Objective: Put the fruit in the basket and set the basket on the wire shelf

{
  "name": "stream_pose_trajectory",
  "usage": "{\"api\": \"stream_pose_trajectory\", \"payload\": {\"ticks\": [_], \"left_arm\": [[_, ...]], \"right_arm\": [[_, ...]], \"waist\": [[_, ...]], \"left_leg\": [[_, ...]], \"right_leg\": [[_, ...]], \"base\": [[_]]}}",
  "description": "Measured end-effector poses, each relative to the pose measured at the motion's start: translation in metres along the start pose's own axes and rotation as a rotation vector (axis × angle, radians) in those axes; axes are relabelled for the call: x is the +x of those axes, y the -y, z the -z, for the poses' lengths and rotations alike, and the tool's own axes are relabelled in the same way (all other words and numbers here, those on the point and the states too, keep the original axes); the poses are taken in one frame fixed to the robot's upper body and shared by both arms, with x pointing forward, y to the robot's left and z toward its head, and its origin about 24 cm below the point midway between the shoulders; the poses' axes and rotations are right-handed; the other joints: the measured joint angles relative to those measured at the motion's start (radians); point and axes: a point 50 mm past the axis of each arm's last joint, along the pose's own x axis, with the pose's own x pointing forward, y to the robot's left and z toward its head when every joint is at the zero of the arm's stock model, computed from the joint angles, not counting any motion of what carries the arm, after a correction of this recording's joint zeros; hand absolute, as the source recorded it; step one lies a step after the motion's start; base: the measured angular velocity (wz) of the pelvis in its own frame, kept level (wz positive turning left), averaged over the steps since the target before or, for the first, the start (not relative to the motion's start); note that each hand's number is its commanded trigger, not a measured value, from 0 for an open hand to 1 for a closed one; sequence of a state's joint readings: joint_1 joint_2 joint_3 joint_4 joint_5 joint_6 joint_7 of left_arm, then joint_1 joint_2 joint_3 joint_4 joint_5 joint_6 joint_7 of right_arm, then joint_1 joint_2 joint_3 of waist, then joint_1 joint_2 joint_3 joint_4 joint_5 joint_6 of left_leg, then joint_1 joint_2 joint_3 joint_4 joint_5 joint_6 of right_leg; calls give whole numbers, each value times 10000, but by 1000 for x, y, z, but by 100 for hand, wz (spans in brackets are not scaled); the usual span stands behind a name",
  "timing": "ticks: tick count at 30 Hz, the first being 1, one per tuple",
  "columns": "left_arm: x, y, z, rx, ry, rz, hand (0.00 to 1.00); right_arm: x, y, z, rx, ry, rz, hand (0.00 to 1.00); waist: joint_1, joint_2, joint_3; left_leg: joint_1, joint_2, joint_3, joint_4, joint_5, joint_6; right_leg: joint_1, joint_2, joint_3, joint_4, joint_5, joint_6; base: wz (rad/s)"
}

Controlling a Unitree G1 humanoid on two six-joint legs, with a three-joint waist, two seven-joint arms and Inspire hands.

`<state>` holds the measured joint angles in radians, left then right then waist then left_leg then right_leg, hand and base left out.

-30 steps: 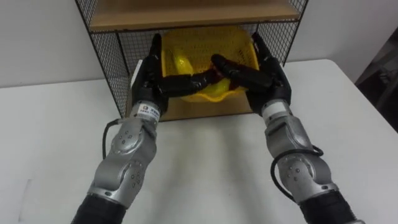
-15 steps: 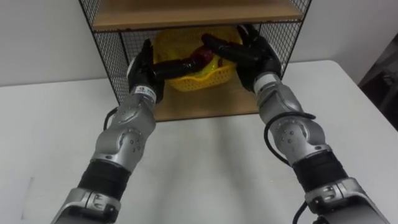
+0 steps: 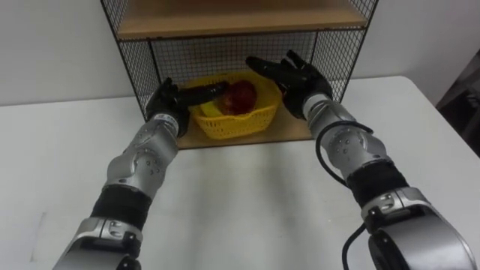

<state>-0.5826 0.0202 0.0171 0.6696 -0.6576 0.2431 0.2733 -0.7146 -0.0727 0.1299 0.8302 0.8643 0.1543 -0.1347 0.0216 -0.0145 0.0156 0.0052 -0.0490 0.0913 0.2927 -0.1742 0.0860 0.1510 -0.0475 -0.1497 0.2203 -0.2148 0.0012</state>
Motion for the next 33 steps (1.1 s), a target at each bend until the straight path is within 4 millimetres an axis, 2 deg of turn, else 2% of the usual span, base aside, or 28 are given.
{"api": "stream_pose_trajectory", "payload": {"ticks": [7,14,22,25,28,30,33], "left_arm": [[2,-5,7,166,-436,-95,0],[3,-10,11,207,-592,-265,0],[4,-15,11,230,-636,-243,0],[4,-15,11,502,-592,-252,0],[4,-15,9,587,-528,-270,0],[4,-17,8,620,-485,-309,0],[3,-15,0,651,-182,-221,0]], "right_arm": [[1,8,3,222,-262,50,0],[1,25,19,271,-945,622,0],[0,31,15,-31,-855,741,0],[-1,35,11,-211,-750,804,0],[-1,41,6,-195,-610,942,0],[-2,44,2,-85,-503,1011,0],[-2,42,1,-48,-448,867,0]], "waist": [[-21,12,-7],[-75,38,-22],[-196,129,-80],[-219,189,-124],[-261,298,-214],[-259,395,-310],[-279,397,-321]], "left_leg": [[2,-15,-219,88,7,-12],[67,-7,-236,69,22,-33],[67,-14,-280,77,22,-34],[58,-15,-281,68,21,-34],[58,-16,-280,51,21,-34],[68,-15,-241,-11,33,-46],[74,4,-257,-24,52,-75]], "right_leg": [[95,59,-217,9,5,-9],[192,59,-228,0,14,-24],[219,99,-286,-6,14,-24],[194,100,-270,-17,15,-25],[149,98,-255,-18,15,-26],[88,97,-184,-13,15,-26],[88,64,-158,-12,16,-28]], "base": [[9],[1],[2],[0],[0],[-6],[-1]]}}
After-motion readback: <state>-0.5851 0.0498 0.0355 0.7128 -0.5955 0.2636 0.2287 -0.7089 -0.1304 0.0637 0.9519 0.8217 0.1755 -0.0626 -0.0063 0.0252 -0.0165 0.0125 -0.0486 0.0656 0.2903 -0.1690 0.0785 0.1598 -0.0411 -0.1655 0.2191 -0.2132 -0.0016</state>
